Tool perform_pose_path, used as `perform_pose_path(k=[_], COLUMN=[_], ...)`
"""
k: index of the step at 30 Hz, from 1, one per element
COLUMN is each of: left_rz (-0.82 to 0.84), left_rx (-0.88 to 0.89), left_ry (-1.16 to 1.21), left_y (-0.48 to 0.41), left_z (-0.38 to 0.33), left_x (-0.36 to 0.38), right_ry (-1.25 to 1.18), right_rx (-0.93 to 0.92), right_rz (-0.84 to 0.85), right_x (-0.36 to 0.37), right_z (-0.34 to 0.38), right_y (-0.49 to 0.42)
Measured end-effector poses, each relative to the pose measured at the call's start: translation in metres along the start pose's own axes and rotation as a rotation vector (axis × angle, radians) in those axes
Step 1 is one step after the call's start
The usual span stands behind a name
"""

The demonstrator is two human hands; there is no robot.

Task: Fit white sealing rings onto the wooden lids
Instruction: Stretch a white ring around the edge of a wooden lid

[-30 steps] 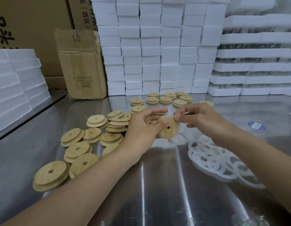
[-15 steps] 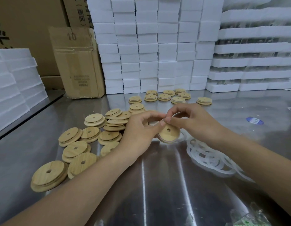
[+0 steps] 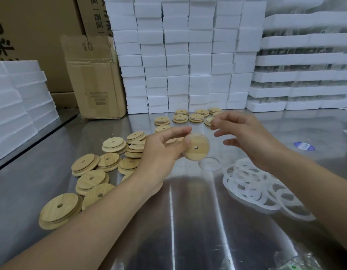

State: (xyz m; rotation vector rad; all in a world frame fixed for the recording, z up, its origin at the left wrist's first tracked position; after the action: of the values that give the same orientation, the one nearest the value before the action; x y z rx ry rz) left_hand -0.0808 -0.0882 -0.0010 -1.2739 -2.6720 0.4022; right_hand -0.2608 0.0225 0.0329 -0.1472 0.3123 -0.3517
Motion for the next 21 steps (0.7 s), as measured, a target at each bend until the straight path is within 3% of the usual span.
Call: perform_pose_path(k=[9, 15, 21], left_rz=[0.003, -0.054, -0.055], left_rx=[-0.012, 0.013, 0.009], left_ry=[0.020, 0.070, 0.204], left_y=[0.003, 0.004, 0.004], left_z=[0.000, -0.003, 0.003], left_x=[0.004, 0.000, 0.000], right_ry=[0.285, 0.315, 0.261], right_rx=[-0.213, -0.159, -0.092], right_rz=[0.137, 0.021, 0.040], right_x=[0.040, 0.027, 0.024], right_z=[0.022, 0.019, 0.011], right_y=[0.008, 0.006, 0.007])
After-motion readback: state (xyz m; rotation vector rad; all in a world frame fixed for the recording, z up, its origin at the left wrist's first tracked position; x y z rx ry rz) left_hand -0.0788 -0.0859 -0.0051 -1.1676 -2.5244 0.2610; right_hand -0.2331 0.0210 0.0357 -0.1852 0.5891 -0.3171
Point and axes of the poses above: each hand's wrist, its own y-axis away from the middle knuckle, its own x-axis out of the palm, z = x × y, the point moved 10 cm from there along -y, towards the middle knuckle, and after that the axes turned 13 degrees about z, right-handed, at the moved point
